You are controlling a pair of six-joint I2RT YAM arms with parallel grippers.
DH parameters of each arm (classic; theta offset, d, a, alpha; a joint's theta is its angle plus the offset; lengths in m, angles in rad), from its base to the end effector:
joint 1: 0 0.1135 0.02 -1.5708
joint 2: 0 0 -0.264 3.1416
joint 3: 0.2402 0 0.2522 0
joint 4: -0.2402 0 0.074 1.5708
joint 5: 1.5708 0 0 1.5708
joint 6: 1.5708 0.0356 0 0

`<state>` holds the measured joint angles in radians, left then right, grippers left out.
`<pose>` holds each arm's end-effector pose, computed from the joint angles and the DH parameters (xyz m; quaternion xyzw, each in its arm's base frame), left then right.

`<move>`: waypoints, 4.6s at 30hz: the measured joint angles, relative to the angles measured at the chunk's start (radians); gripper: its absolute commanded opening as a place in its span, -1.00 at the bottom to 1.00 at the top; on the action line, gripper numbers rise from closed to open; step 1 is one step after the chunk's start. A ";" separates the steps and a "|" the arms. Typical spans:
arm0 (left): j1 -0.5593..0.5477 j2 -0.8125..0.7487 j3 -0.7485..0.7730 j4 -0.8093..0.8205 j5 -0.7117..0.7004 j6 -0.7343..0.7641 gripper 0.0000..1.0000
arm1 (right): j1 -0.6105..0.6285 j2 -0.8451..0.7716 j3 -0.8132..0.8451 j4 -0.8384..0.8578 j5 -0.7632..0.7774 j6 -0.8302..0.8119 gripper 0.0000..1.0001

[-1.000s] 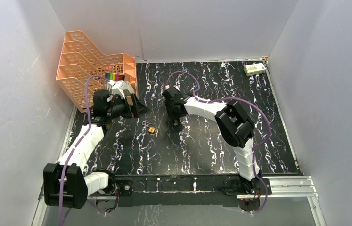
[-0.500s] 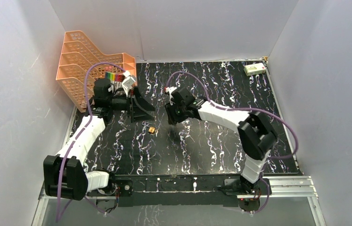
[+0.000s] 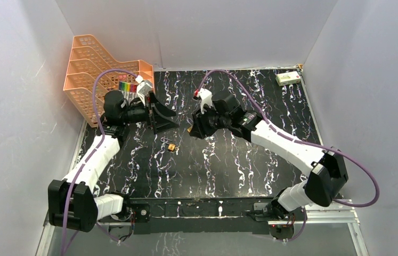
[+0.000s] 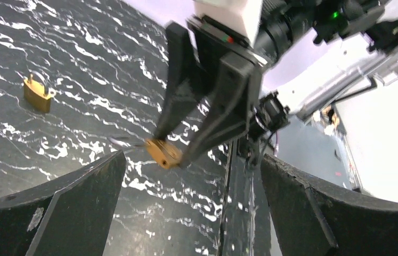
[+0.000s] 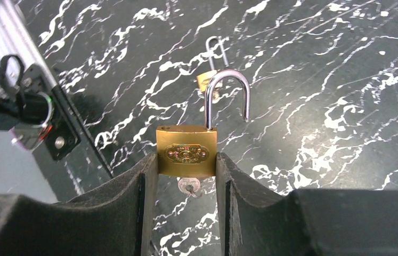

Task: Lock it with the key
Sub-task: Pick up the lock from the center of the board, then lock the lock.

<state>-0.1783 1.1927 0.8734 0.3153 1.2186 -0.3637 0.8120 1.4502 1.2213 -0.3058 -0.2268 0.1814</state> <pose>0.2502 -0.0790 0.3386 0.3483 0.6159 -0.5456 0.4490 0.2240 0.2478 0.3230 -0.3209 0.8033 0.3209 0.3857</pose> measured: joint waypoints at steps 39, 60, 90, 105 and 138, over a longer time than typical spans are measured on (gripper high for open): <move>-0.019 0.520 0.205 0.362 -0.343 0.023 0.74 | -0.149 -0.265 -0.009 -0.089 -0.689 -0.038 -0.62; 0.029 0.458 0.128 0.879 -0.070 -0.640 0.97 | -0.149 -0.270 0.034 -0.093 -0.701 -0.010 -0.61; -0.145 0.183 0.100 1.109 0.337 -0.929 0.70 | -0.150 -0.119 0.178 -0.107 -0.924 0.082 -0.56; -0.158 0.163 0.103 1.109 0.337 -0.922 0.14 | -0.150 -0.104 0.176 -0.103 -0.921 0.086 -0.54; -0.183 0.222 0.176 1.099 0.330 -0.949 -1.00 | -0.150 -0.074 0.273 -0.139 -0.750 0.018 0.97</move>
<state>-0.3611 1.4143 1.0492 1.4143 1.5482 -1.3132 0.6624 1.3762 1.4944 -0.4450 -0.9768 0.1993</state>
